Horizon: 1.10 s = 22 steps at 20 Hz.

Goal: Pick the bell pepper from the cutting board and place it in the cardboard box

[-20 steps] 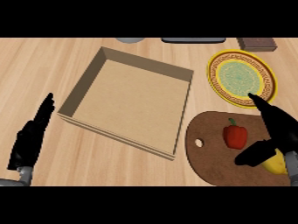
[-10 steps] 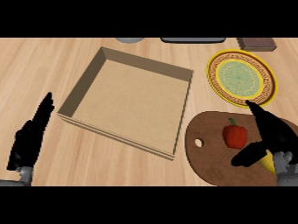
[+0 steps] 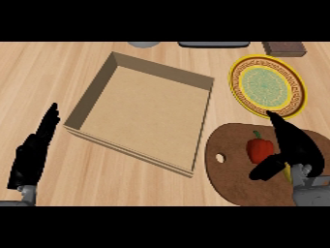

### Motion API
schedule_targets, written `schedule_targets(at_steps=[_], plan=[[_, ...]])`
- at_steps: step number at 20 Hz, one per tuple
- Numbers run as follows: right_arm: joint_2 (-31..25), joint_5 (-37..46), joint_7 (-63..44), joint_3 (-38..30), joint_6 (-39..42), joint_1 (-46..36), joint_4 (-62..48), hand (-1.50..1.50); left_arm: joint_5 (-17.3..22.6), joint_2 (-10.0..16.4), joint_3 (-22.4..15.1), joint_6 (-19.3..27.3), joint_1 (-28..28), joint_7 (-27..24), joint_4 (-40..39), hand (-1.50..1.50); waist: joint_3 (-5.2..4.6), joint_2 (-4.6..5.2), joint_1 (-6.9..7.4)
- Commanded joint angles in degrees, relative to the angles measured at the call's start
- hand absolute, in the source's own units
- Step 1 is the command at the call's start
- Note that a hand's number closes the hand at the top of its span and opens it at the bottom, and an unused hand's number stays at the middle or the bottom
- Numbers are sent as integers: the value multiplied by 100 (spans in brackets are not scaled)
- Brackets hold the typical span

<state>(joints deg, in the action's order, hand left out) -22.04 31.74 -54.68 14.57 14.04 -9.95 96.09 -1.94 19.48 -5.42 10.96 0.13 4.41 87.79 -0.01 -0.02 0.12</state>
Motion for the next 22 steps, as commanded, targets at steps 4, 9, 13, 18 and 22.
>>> schedule_targets(at_steps=[4, 9, 13, 18, 22], plan=[[477, 565, 140, -107, 11, 298, 13, -150, -201, -258, 259, -303, 58, -107, -106, 0, 0, -1, -10], [602, 744, 553, -352, 58, 244, -475, -150, -476, -469, 225, -317, 187, -23, 117, 0, 1, 1, -3], [670, 757, 391, -506, 416, 332, -60, -150, -459, -384, 565, -523, 69, 104, 171, 0, 1, -2, -8], [736, 1018, 899, -502, 271, 406, -675, -150, -567, -433, 637, -636, -45, 108, 116, 0, 1, -1, -7], [717, 756, 1119, -855, 424, 416, -672, 150, -546, -561, 725, -721, -219, 38, -164, 0, 0, 2, -20]])
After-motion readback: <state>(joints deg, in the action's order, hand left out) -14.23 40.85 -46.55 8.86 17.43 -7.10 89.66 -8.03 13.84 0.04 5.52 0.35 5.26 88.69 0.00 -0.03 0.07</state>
